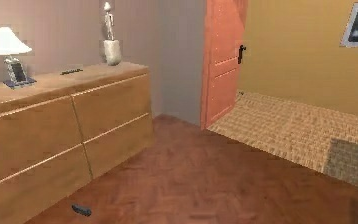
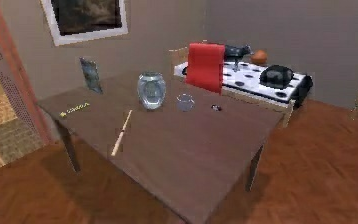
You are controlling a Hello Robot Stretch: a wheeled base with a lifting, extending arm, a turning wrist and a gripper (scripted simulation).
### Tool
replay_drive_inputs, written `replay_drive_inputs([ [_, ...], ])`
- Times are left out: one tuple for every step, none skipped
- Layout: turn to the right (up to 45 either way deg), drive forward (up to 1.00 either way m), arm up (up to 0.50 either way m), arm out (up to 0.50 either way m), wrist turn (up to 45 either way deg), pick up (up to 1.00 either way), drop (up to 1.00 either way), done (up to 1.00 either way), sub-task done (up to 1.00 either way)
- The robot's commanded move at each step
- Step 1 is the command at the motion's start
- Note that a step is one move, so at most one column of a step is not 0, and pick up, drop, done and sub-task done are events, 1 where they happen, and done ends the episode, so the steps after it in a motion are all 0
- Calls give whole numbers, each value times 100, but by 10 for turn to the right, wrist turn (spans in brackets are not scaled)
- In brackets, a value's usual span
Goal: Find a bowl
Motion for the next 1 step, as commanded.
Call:
replay_drive_inputs([
  [240,0,0,0,0,0,0,0,0],
])
